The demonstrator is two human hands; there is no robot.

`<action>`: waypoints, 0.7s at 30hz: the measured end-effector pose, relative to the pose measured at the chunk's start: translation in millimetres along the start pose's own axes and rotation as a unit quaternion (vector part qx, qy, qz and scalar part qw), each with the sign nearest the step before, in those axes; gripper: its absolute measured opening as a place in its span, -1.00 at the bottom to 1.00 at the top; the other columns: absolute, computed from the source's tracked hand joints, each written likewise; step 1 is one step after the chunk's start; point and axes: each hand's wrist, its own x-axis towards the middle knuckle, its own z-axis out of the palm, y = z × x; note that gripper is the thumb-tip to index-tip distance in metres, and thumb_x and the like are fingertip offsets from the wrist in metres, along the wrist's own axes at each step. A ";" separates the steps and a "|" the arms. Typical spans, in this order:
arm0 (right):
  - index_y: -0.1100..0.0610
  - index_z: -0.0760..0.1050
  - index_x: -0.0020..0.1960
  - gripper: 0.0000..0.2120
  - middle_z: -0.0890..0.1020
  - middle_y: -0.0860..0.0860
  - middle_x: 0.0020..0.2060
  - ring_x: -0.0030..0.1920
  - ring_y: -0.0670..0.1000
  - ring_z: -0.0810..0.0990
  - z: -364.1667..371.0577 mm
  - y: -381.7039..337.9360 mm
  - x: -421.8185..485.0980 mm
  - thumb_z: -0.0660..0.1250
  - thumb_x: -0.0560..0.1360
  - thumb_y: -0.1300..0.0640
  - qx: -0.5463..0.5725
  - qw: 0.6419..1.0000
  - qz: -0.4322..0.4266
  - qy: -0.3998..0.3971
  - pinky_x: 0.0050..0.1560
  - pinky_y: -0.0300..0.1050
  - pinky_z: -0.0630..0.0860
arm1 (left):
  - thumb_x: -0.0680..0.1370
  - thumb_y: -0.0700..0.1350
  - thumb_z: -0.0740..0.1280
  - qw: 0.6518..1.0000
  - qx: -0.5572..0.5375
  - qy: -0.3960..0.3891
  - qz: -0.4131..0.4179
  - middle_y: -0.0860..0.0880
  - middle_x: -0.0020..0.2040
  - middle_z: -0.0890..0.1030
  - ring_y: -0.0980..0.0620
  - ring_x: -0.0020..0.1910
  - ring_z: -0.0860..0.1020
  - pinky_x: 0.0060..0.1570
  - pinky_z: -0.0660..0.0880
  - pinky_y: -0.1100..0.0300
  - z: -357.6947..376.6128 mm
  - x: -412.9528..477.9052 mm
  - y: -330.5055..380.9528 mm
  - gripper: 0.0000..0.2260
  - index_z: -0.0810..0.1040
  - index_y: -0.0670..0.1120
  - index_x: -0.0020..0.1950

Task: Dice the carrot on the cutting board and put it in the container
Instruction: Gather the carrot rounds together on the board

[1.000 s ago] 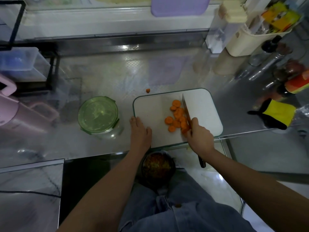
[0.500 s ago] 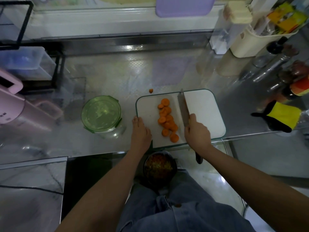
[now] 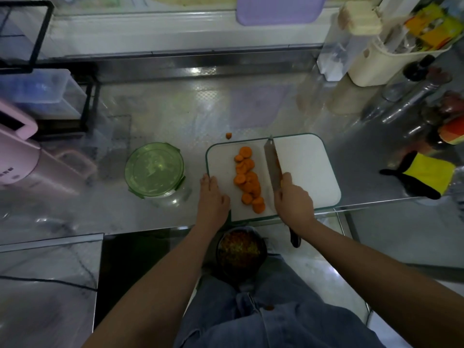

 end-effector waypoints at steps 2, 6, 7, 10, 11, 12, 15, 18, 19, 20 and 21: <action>0.18 0.26 0.19 -0.78 0.56 0.15 -0.21 -0.23 0.20 0.57 3.0 -3.7 -4.0 0.14 0.57 0.15 0.014 1.000 -0.004 -0.022 -0.31 -0.04 0.42 | 0.63 -0.12 0.18 1.000 0.016 0.013 -0.003 -0.24 0.56 -0.07 -0.13 0.55 -0.08 0.49 -0.06 0.14 -0.2 -2.8 3.6 -0.43 0.00 -0.26 0.54; 0.18 0.27 0.15 -0.83 0.49 0.10 -0.26 -0.27 0.15 0.52 8.7 -12.4 -0.1 0.13 0.57 0.17 0.062 0.997 -0.017 -0.037 -0.28 0.01 0.46 | 0.50 0.01 0.39 0.985 0.105 0.091 0.101 -0.30 0.39 0.31 -0.22 0.38 0.29 0.37 0.30 -0.02 4.9 -8.1 16.1 -0.45 0.36 -0.21 0.39; 0.19 0.28 0.13 -0.84 0.48 0.10 -0.27 -0.28 0.15 0.49 6.8 -9.8 3.8 0.14 0.57 0.18 0.079 0.996 -0.009 -0.028 -0.30 -0.02 0.41 | 0.43 0.01 0.45 0.977 0.111 0.103 0.150 -0.27 0.25 0.43 -0.22 0.23 0.41 0.22 0.43 -0.05 8.1 -6.3 19.8 -0.51 0.47 -0.18 0.27; 0.21 0.30 0.09 -0.86 0.54 0.18 -0.26 -0.28 0.20 0.52 -0.3 10.2 16.8 0.17 0.57 0.18 0.135 0.991 0.011 -0.015 -0.31 -0.03 0.40 | 0.27 -0.03 0.51 0.947 0.150 0.044 0.281 -0.17 -0.03 0.49 -0.17 -0.12 0.47 -0.17 0.48 0.05 16.0 -3.2 34.5 -0.64 0.56 -0.11 0.00; 0.20 0.30 0.08 -0.87 0.56 0.20 -0.26 -0.28 0.22 0.54 -3.1 17.3 20.1 0.18 0.57 0.17 0.151 0.988 0.015 -0.019 -0.31 0.00 0.45 | 0.24 -0.02 0.53 0.934 0.181 0.008 0.309 -0.16 -0.05 0.49 -0.17 -0.15 0.48 -0.20 0.45 0.07 19.2 -3.1 38.1 -0.62 0.57 -0.10 -0.02; 0.17 0.29 0.05 -0.89 0.57 0.21 -0.26 -0.28 0.23 0.56 -6.3 23.1 22.6 0.18 0.57 0.17 0.166 0.986 0.020 -0.026 -0.29 0.06 0.49 | 0.22 0.00 0.55 0.923 0.212 -0.021 0.321 -0.16 -0.06 0.50 -0.17 -0.14 0.49 -0.20 0.43 0.07 22.5 -2.7 40.6 -0.60 0.57 -0.10 -0.02; 0.15 0.29 0.01 -0.90 0.58 0.21 -0.23 -0.25 0.23 0.58 -14.9 33.3 27.3 0.18 0.58 0.14 0.211 0.976 0.032 -0.048 -0.22 0.17 0.56 | 0.18 -0.05 0.58 0.922 0.245 -0.036 0.298 -0.11 -0.10 0.55 -0.13 -0.14 0.53 -0.21 0.46 0.08 26.5 0.7 44.4 -0.59 0.59 -0.07 -0.04; 0.18 0.31 0.03 -0.90 0.58 0.20 -0.23 -0.28 0.20 0.59 -19.0 38.9 33.0 0.18 0.57 0.16 0.240 0.967 0.031 -0.077 -0.25 0.14 0.56 | 0.17 -0.07 0.59 0.934 0.231 -0.034 0.269 -0.06 -0.11 0.59 -0.11 -0.14 0.56 -0.26 0.48 0.12 24.3 7.0 42.3 -0.59 0.60 -0.06 -0.04; 0.17 0.31 0.03 -0.91 0.58 0.20 -0.23 -0.29 0.20 0.59 -19.3 40.4 35.5 0.18 0.56 0.17 0.244 0.966 0.029 -0.083 -0.26 0.14 0.56 | 0.23 -0.07 0.56 0.940 0.216 -0.033 0.261 -0.07 -0.09 0.59 -0.12 -0.10 0.57 -0.24 0.47 0.11 23.5 7.7 41.9 -0.63 0.60 -0.06 -0.01; 0.16 0.30 0.04 -0.91 0.58 0.21 -0.23 -0.29 0.20 0.60 -19.4 41.8 38.0 0.17 0.56 0.18 0.245 0.965 0.029 -0.088 -0.28 0.13 0.55 | 0.29 -0.07 0.53 0.947 0.199 -0.029 0.251 -0.07 -0.06 0.60 -0.12 -0.06 0.56 -0.22 0.46 0.11 22.9 7.6 42.5 -0.68 0.60 -0.06 0.01; 0.15 0.30 0.05 -0.91 0.58 0.21 -0.23 -0.29 0.20 0.60 -19.4 43.0 40.5 0.17 0.57 0.17 0.248 0.964 0.029 -0.091 -0.29 0.11 0.55 | 0.34 -0.07 0.49 0.954 0.185 -0.028 0.235 -0.06 -0.03 0.60 -0.12 -0.03 0.56 -0.19 0.44 0.11 22.6 6.9 44.6 -0.72 0.60 -0.06 0.03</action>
